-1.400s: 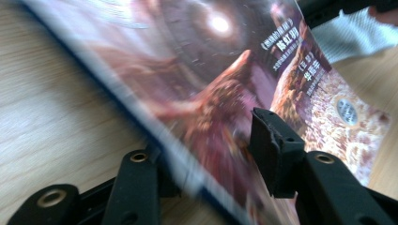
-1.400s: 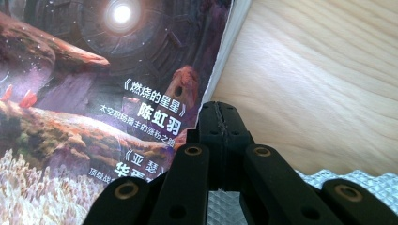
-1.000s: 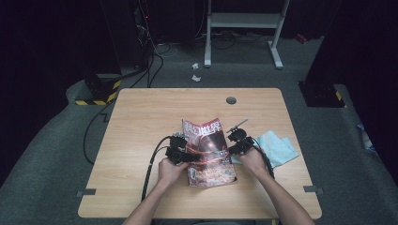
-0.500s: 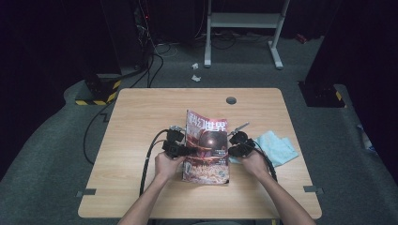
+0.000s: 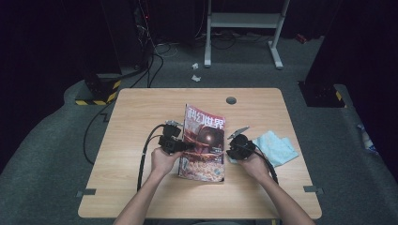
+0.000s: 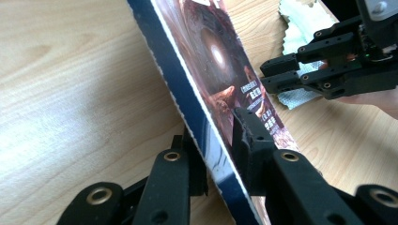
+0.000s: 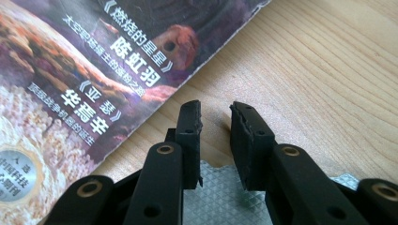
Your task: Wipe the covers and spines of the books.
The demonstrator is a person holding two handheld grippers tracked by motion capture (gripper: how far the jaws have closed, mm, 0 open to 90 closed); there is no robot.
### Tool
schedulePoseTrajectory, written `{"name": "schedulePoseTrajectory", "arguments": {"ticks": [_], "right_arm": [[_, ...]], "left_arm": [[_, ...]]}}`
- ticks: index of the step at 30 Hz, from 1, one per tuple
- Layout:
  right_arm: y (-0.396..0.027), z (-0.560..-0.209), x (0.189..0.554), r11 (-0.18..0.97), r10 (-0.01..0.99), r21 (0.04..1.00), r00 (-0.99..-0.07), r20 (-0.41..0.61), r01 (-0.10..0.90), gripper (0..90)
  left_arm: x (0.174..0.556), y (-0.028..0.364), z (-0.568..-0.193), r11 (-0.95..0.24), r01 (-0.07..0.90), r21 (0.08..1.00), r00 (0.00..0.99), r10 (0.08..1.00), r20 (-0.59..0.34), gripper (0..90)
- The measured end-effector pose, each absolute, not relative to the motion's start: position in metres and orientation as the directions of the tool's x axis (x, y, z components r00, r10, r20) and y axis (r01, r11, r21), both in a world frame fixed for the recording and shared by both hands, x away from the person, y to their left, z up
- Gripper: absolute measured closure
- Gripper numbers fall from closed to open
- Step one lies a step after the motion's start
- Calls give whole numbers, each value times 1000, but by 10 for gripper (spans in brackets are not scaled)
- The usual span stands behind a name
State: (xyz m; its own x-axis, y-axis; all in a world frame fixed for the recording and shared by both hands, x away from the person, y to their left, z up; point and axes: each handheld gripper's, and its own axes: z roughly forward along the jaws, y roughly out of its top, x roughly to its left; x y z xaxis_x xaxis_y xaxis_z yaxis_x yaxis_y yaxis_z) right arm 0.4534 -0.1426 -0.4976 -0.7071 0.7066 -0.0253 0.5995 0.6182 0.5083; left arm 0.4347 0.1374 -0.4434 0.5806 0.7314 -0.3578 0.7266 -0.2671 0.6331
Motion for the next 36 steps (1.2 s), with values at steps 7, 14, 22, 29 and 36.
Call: {"name": "schedulePoseTrajectory", "arguments": {"ticks": [7, 14, 22, 29, 36], "right_arm": [[-144, -498, 451, 612, 710, 514, -704, -23, 601, 729], [-144, -498, 452, 627, 698, 514, -715, -34, 586, 731], [-144, -497, 453, 638, 689, 506, -724, -37, 581, 747], [-143, -497, 452, 645, 681, 505, -731, -40, 574, 763], [-144, -498, 453, 646, 678, 508, -734, -38, 570, 762]], "left_arm": [[435, 136, -430, -299, 701, 647, 607, 726, -323, 755], [433, 139, -416, -324, 679, 659, 629, 719, -295, 755], [433, 142, -403, -351, 659, 666, 641, 725, -252, 755], [435, 142, -392, -365, 649, 668, 652, 719, -241, 753], [437, 140, -381, -395, 625, 673, 673, 710, -209, 812]]}}
